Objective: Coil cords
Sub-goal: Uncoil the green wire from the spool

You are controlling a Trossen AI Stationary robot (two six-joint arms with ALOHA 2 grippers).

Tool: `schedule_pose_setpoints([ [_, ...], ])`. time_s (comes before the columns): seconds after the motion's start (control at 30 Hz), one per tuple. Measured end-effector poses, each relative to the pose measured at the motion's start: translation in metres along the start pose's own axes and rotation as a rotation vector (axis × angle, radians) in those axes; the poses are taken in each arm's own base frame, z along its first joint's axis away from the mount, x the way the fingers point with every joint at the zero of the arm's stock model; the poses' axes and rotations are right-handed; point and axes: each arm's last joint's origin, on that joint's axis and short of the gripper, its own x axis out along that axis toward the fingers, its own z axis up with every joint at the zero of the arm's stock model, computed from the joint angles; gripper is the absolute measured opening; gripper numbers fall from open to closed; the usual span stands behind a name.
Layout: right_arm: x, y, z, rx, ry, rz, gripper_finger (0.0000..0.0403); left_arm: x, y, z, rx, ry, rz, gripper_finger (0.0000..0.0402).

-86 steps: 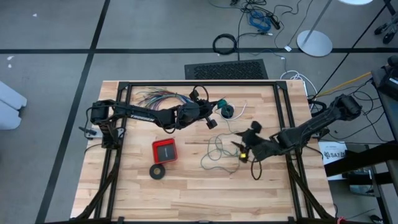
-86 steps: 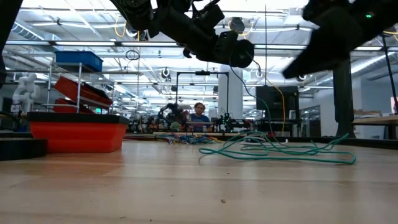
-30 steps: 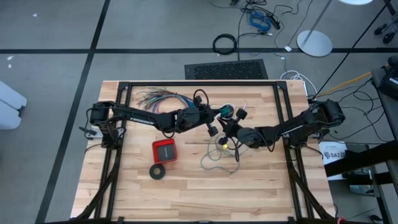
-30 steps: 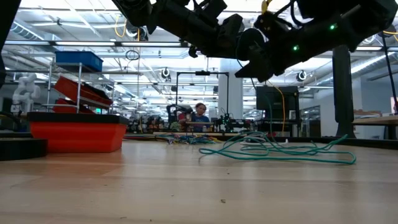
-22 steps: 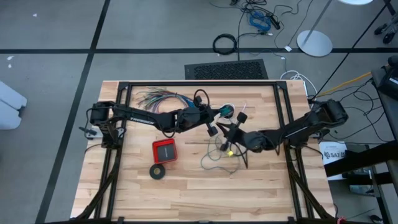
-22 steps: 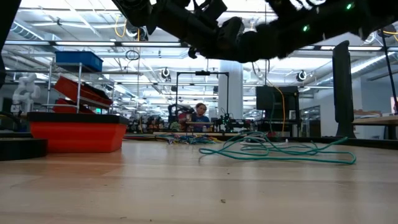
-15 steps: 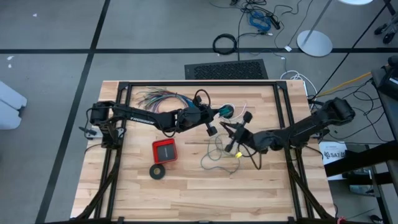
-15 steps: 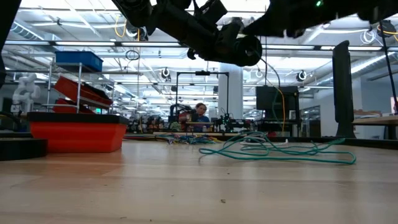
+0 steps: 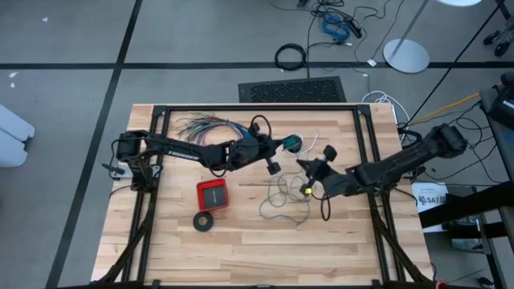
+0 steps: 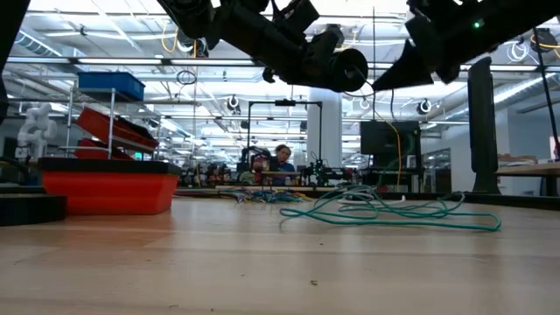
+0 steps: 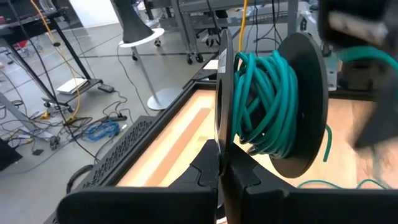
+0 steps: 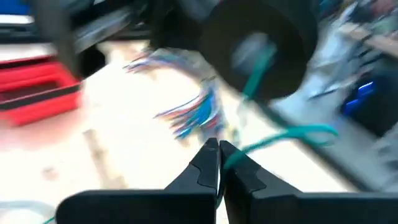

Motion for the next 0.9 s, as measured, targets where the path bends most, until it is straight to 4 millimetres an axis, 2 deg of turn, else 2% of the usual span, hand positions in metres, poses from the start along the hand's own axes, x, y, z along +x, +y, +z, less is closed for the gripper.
schedule_pose_setpoints([
  [0.13,0.004,0.010,-0.005,0.043,0.052,0.147,0.0000,0.001,0.003,0.001,-0.009,-0.013,0.013,0.0000],
  [0.23,0.004,0.021,-0.003,0.024,0.028,0.287,0.0000,0.003,0.007,0.000,-0.007,-0.003,0.021,0.0000],
  [0.4,-0.009,0.037,0.011,-0.014,-0.118,0.480,0.0000,0.004,0.010,-0.004,0.012,0.034,0.048,0.0000],
  [0.6,-0.027,0.051,0.034,-0.122,-0.227,0.580,0.0000,0.004,0.011,-0.008,0.030,0.069,0.054,0.0000],
  [0.7,-0.035,0.053,0.042,-0.161,-0.271,0.490,0.0000,0.004,0.011,-0.008,0.033,0.077,0.053,0.0000],
  [0.9,-0.045,0.036,0.040,-0.217,-0.221,0.065,0.0000,0.004,0.010,-0.009,0.037,0.082,0.051,0.0000],
])
